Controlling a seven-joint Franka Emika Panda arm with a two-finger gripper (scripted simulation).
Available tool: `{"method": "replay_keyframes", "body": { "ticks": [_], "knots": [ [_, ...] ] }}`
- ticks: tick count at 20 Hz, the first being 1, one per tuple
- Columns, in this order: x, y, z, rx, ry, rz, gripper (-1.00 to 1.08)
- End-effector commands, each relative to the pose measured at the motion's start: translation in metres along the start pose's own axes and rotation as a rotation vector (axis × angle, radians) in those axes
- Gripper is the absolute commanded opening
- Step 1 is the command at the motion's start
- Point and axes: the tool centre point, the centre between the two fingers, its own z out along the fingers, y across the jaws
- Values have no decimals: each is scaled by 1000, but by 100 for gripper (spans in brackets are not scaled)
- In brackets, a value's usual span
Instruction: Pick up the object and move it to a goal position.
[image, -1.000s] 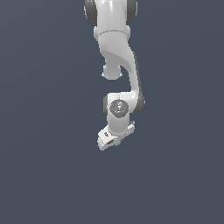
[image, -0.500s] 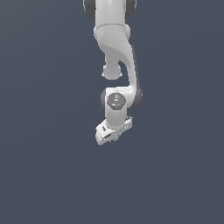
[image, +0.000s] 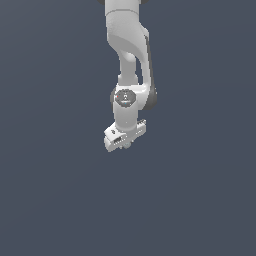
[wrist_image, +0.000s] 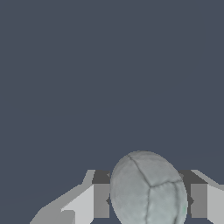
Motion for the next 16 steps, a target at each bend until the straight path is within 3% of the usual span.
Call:
{"method": "replay_keyframes", "body": {
  "ticks": [1,16],
  "knots": [
    [-17,-3,-9,-1,1,0,-100],
    [-107,-15,-53,-1,1,0,-100]
  ]
}}
